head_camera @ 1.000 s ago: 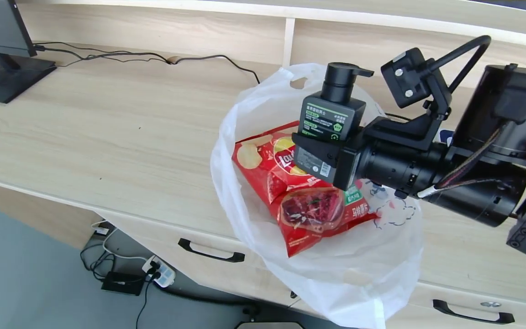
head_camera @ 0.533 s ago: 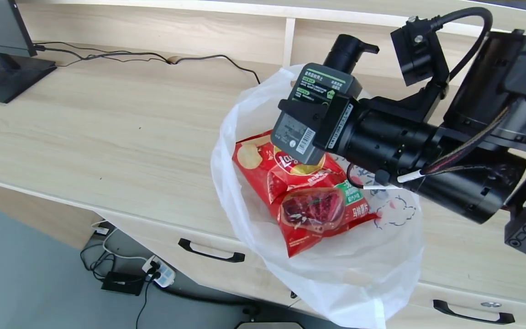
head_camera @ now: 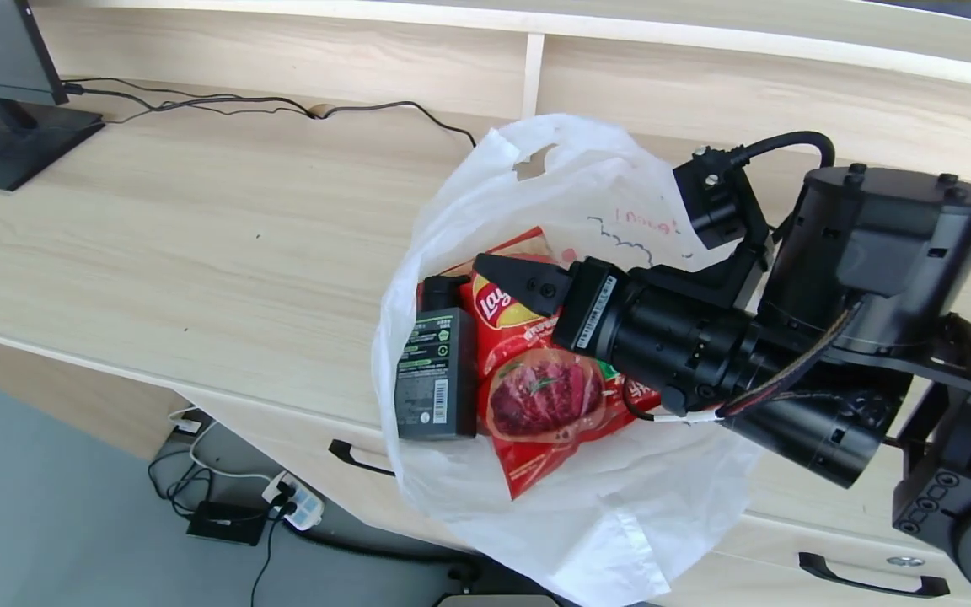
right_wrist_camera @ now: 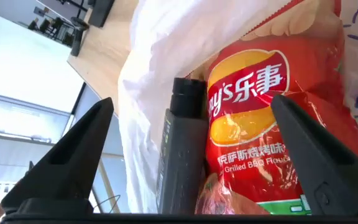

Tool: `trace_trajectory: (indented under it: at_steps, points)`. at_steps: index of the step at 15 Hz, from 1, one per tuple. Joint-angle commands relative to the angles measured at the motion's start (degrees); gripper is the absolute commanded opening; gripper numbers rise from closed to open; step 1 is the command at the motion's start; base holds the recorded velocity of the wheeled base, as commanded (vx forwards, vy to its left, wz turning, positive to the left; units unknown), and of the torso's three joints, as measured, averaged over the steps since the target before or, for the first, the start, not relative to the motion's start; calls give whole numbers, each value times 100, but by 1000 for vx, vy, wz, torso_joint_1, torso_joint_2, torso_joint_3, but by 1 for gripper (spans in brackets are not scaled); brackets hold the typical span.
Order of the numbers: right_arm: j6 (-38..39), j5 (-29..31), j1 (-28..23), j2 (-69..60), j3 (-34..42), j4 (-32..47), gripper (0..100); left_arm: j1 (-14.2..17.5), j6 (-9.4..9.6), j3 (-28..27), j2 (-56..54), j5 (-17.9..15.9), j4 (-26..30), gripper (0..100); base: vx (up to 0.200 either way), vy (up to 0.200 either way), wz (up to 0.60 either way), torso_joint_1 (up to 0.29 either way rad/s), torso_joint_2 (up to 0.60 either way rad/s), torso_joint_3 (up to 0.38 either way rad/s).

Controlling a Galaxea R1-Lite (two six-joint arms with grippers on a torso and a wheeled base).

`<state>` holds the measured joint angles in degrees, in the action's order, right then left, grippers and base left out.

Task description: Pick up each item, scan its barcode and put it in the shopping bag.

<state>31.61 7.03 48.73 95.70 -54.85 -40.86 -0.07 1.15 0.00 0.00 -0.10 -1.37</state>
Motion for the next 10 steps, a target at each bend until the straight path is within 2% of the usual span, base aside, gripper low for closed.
trace_trajectory:
  at_steps: [1,5,7,10]
  points:
    - [-6,0,5,54,44,-1,100,-1,0,0,9,1,-4,100,0,0,0,0,0,0]
    - [-50,0,-83,10,-44,-18,100,-1,0,0,9,1,5,100,0,0,0,0,0,0]
    - [-366,26,-83,-113,-26,-220,100,-1,0,0,9,1,5,100,0,0,0,0,0,0]
    - [-2432,0,-65,-570,642,-1099,100,-1,0,0,9,1,5,100,0,0,0,0,0,0]
